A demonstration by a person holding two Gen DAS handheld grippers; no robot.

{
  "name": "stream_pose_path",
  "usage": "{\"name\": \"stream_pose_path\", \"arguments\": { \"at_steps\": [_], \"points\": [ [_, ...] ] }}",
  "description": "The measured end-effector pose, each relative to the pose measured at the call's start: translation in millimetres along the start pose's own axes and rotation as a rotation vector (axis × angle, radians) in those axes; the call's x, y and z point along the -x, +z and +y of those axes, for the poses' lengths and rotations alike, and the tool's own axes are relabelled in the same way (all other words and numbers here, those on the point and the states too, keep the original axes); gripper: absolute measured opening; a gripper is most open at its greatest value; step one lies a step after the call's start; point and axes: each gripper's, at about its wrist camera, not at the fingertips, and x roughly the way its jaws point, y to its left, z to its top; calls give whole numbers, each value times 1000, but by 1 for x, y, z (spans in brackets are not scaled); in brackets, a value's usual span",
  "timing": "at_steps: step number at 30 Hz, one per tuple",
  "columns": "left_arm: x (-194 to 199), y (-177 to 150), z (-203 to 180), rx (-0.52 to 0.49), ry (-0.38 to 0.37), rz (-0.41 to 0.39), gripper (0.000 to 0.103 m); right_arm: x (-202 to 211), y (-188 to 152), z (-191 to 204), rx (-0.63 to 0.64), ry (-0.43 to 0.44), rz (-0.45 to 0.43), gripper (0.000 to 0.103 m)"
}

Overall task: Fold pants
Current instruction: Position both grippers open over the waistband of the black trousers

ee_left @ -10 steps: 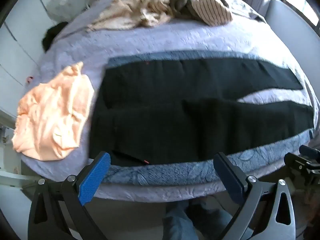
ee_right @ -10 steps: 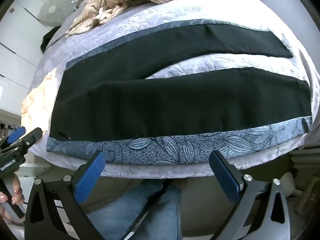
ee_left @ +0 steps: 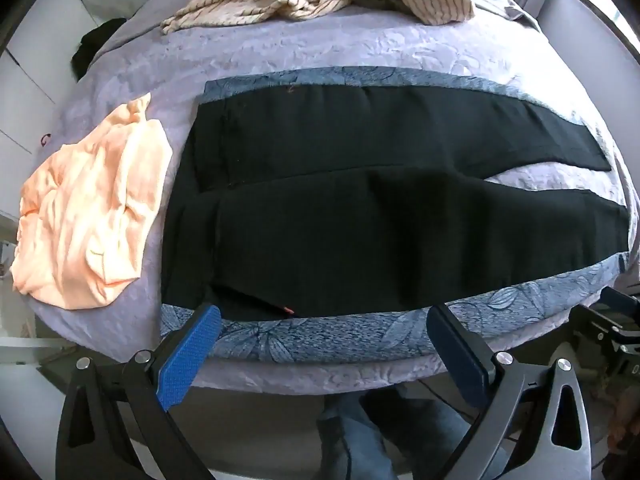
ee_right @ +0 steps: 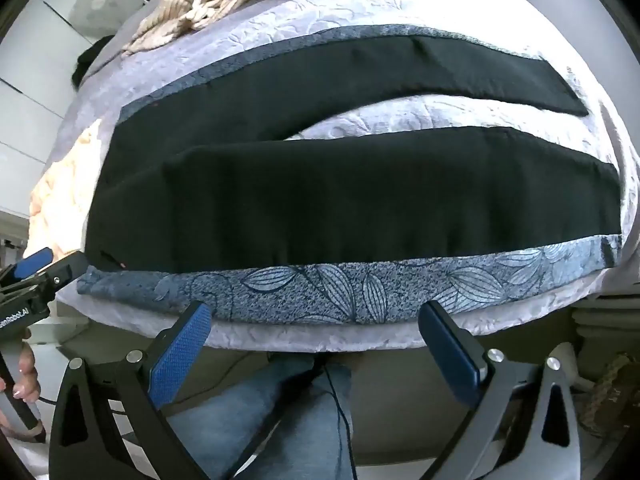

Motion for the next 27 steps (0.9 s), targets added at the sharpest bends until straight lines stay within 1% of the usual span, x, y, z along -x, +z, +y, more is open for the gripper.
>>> {"name": "stream_pose_path", "arguments": {
  "at_steps": [4,8,14,20,24,27],
  "points": [
    [-5,3,3,-14,23,-1,103,-5,6,6,2,-25,14,103],
    [-9,7,7,-25,41,1,103,-10,9,8,7,-32,29,103],
    [-18,11,21,-16,10,18,103,-15,14,19,23,-69,52,103],
    [-22,13,28,-23,19,22,103,-20,17,33,53,-123,69,103],
    [-25,12,33,-21,4,30,103,-18,18,41,76,-152,61,103],
    [-25,11,34,-6,7,37,103,-21,20,42,79,-142,81,103]
  ]
}}
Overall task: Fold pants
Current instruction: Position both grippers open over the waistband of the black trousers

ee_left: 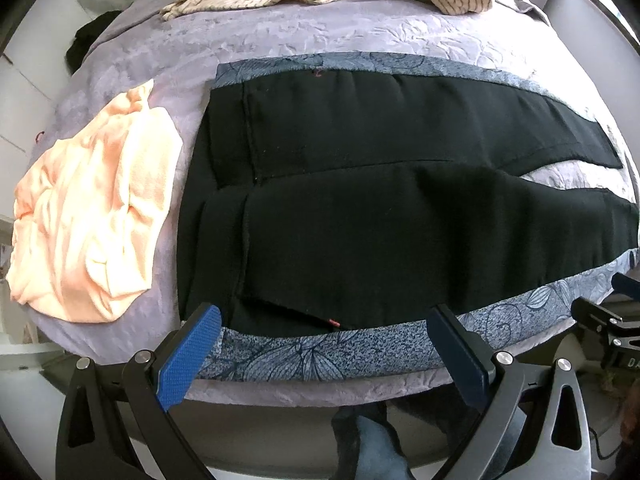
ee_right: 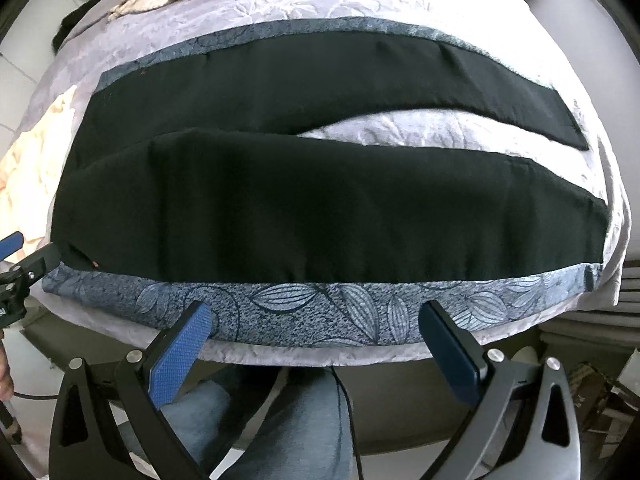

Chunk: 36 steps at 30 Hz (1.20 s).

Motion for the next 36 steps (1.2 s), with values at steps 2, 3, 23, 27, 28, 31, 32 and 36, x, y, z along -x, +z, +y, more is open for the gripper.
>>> {"name": "stream_pose_path", "arguments": {
  "at_steps": [2,3,23,27,28,31,32,36],
  "points": [
    [0,-2,0,12,1,1,103,-1,3,2,9,6,12,103],
    [0,-3,-1,19,2,2,103,-1,3,1,14,6,15,103],
    [-14,-34,-20,122,39,83,103,-21,-1,-25,66,77,75,103],
    [-16,-34,-21,109,37,89,103,-26,-1,-23,51,89,80,103],
    [-17,-33,-21,104,36,90,103,-27,-1,-23,48,89,78,103],
    [-19,-31,-22,96,32,94,103,-29,-5,-29,35,93,77,103],
    [-19,-31,-22,95,32,96,103,-30,-5,-30,31,94,77,103],
    [-22,-29,-21,99,35,99,103,-36,-7,-36,19,100,85,103]
  ]
}}
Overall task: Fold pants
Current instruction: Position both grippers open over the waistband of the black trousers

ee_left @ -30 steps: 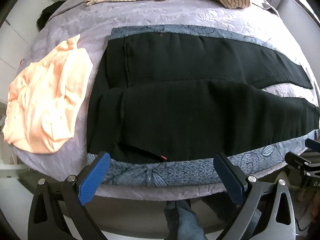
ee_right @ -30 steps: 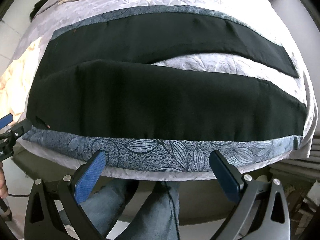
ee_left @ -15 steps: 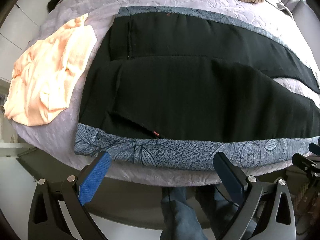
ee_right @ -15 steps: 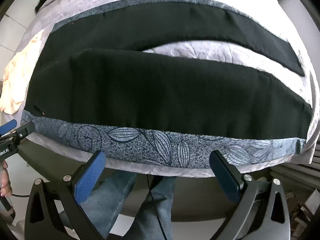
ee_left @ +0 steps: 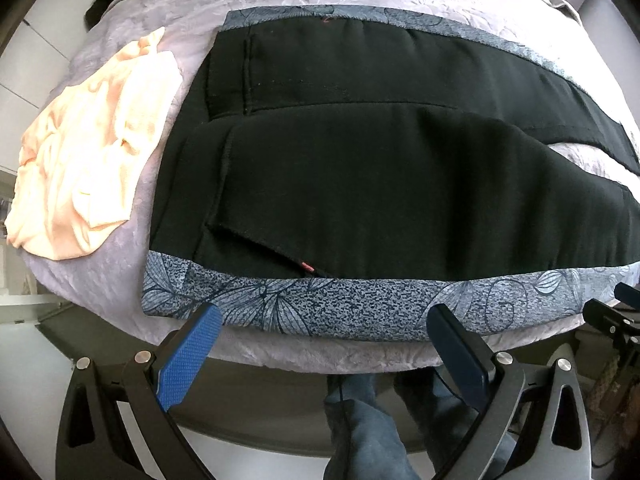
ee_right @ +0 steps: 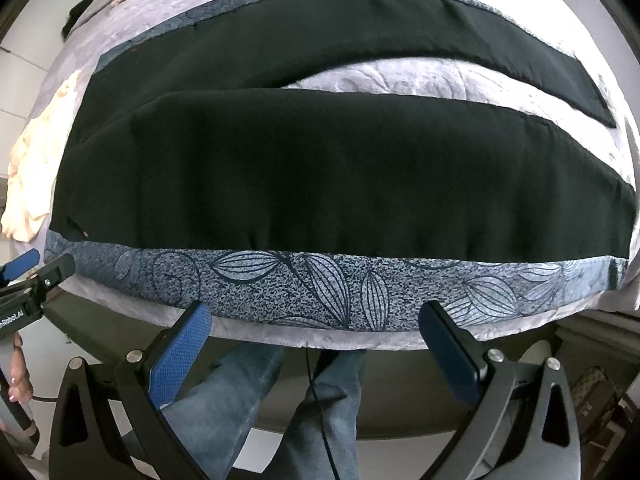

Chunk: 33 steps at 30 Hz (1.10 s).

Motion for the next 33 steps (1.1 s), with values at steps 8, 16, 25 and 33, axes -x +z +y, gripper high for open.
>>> {"name": "stream_pose_path", "arguments": {
  "at_steps": [8,16,25,33],
  "points": [
    [-4,-1,6,14,-6,9,103,-4,4,1,0,8,7,103],
    [-6,0,7,16,-3,12,103,-2,6,5,2,9,14,103],
    [-6,-1,8,16,0,11,103,1,7,5,-5,15,11,103],
    [-7,-1,11,21,0,17,103,0,8,4,-11,22,10,103]
  ]
}}
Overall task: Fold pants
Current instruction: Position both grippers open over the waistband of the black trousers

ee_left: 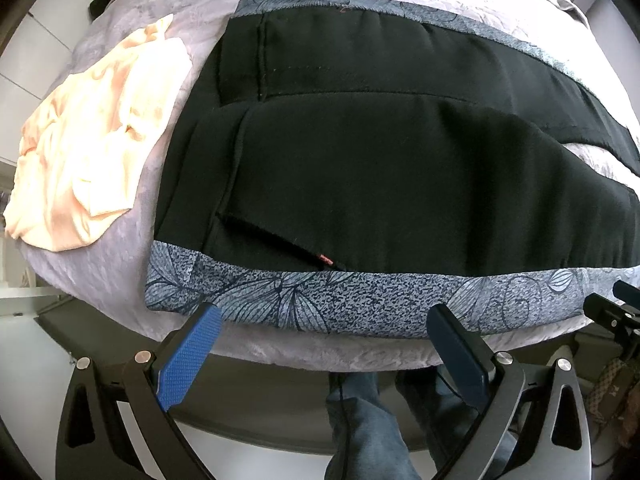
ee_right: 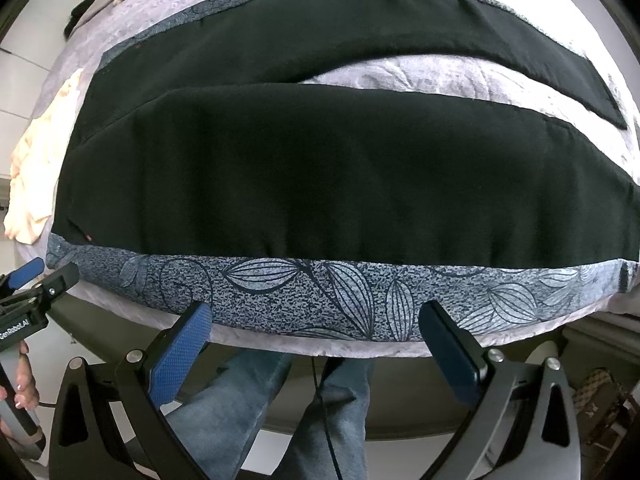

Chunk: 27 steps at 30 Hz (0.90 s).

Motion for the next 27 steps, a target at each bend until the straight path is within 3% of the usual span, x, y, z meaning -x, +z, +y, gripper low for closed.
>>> {"name": "stream_pose_path", "arguments": {
  "at_steps": [27],
  "points": [
    [-1,-1,2,0,2,-3,103,0,-1,2,0,7,-6,103]
  ]
}}
